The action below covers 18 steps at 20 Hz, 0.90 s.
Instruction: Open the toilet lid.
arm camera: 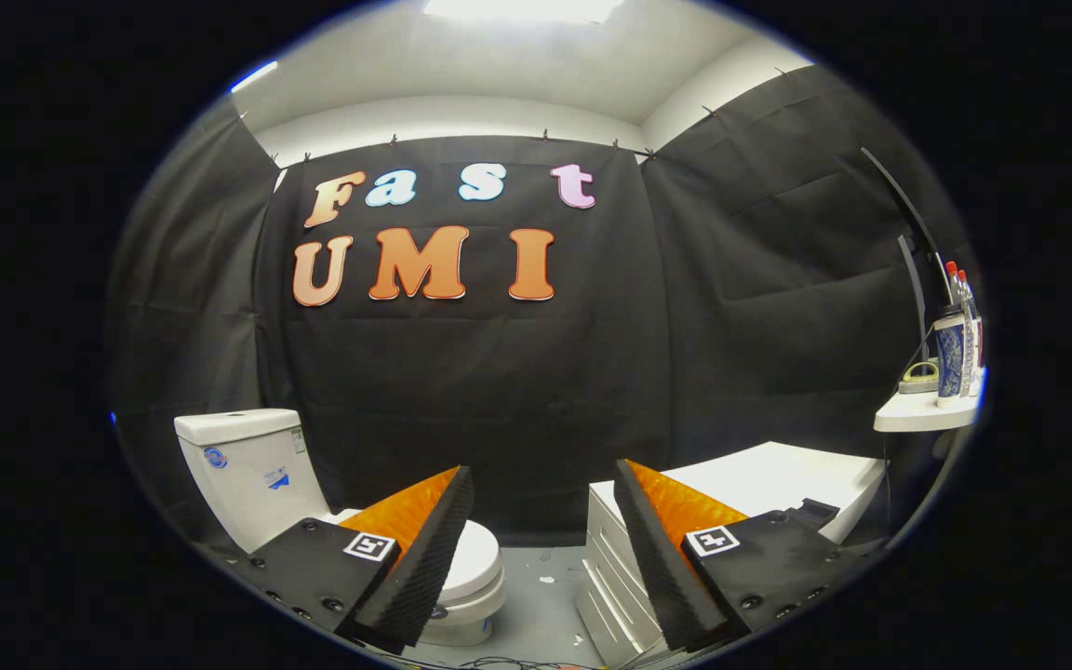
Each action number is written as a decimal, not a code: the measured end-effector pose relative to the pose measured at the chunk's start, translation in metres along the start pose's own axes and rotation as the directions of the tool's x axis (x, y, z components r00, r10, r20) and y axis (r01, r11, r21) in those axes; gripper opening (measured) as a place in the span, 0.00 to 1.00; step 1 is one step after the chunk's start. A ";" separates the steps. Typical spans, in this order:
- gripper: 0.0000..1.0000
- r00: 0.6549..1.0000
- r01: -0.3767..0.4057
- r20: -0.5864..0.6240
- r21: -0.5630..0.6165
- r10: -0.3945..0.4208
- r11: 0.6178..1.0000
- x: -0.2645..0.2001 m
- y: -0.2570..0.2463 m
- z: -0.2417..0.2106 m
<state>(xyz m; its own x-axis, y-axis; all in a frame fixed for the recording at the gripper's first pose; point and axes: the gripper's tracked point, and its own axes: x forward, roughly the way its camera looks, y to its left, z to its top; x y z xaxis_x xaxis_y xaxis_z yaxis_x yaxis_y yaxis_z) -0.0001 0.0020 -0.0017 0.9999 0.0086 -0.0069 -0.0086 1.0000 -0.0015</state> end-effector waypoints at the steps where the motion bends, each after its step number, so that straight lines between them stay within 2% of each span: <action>1: 0.98 1.000 -0.002 -0.001 -0.001 0.002 1.000 0.000 0.001 -0.001; 14: 0.98 1.000 -0.014 -0.002 0.002 0.014 1.000 0.001 0.003 0.000; 18: 0.98 1.000 0.010 0.021 0.001 -0.010 1.000 0.002 -0.003 0.007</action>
<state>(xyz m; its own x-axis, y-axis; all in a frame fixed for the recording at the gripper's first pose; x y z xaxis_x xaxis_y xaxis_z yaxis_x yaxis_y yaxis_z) 0.0020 -0.0009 0.0051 0.9999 -0.0012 0.0140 0.0012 1.0000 -0.0010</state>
